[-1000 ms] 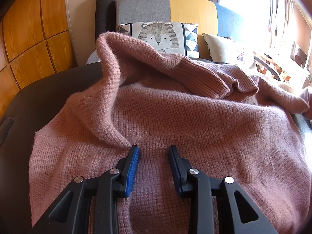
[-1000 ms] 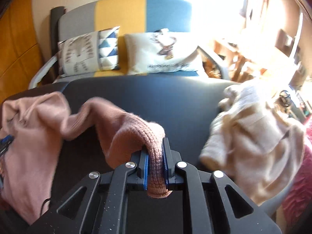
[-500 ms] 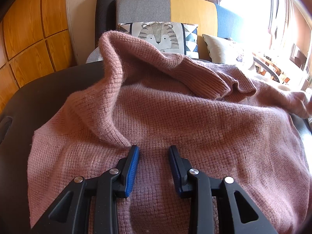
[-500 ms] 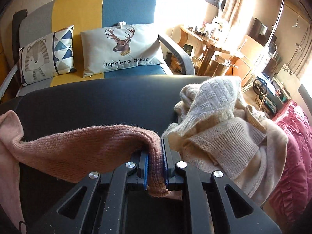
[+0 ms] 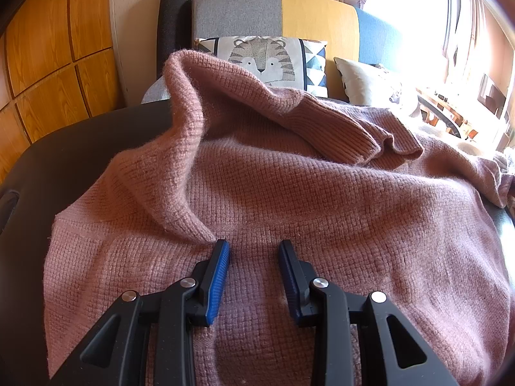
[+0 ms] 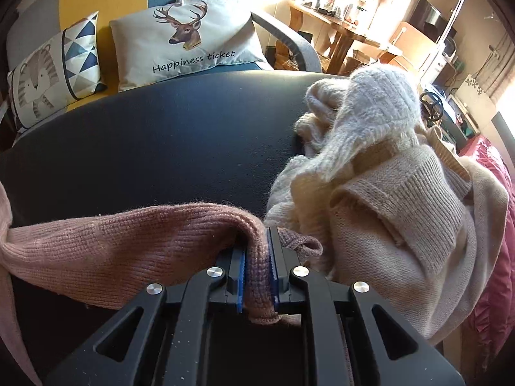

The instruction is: Fold clothes

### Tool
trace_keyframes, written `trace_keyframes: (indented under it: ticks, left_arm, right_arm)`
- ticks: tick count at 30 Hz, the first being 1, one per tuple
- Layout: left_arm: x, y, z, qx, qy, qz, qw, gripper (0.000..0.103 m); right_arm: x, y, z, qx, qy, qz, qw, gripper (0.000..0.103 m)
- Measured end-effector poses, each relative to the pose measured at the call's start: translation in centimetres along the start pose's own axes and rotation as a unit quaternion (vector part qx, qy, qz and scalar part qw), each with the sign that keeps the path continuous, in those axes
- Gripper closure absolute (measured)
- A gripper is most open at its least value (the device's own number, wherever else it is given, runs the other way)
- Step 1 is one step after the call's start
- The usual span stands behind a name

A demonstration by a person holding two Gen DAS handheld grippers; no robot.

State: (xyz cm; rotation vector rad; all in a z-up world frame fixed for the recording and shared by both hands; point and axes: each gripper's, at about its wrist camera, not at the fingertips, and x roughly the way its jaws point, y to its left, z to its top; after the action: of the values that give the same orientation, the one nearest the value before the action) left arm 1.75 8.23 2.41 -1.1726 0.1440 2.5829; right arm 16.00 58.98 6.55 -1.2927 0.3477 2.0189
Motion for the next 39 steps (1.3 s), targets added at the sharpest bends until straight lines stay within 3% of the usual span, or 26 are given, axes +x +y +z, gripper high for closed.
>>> trace_keyframes:
  ticks: [3,7,16,19,22,24,27,31,35,39]
  left_arm:
    - [0.1,0.0,0.1,0.002,0.001,-0.003,1.0000,0.071]
    - [0.1,0.0,0.1,0.003,0.001,-0.005,1.0000,0.071]
    - [0.1,-0.3,0.1,0.004,0.002,-0.004,1.0000,0.071]
    - [0.1,-0.4,0.1,0.006,0.002,-0.003,1.0000,0.071]
    - [0.3,-0.5,0.4,0.006,0.003,-0.003,1.0000,0.070]
    - [0.3,-0.6,0.5,0.006,0.003,-0.002,1.0000,0.070]
    - [0.2,-0.5,0.5,0.001,0.002,0.003,1.0000,0.070]
    - [0.2,-0.6,0.4,0.003,0.000,0.004,1.0000,0.070]
    - [0.0,-1.2,0.1,0.001,-0.002,0.005,1.0000,0.070]
    - [-0.1,-1.1,-0.1,0.001,-0.003,0.003,1.0000,0.070]
  right_arm:
    - [0.0,0.5,-0.1,-0.003,0.002,0.009,1.000,0.087]
    - [-1.4,0.3,-0.2,0.009,-0.021,0.013,1.000,0.066]
    - [-5.6,-1.5,-1.3,0.047,-0.087,0.010,0.995,0.065]
    - [-8.0,1.3,-2.3,0.014,-0.120,0.060,0.991,0.065]
    - [-9.5,6.5,-3.3,-0.049,-0.140,0.121,0.982,0.065]
    - [-10.0,11.0,-3.6,-0.100,-0.138,0.149,0.974,0.065]
    - [-10.4,17.5,-3.5,-0.170,-0.137,0.184,0.958,0.078]
    - [-9.4,26.0,-3.5,-0.234,-0.103,0.224,0.941,0.078]
    - [-7.6,31.1,-4.2,-0.281,-0.071,0.223,0.931,0.078]
    - [-4.9,33.3,-4.2,-0.288,-0.033,0.202,0.935,0.078]
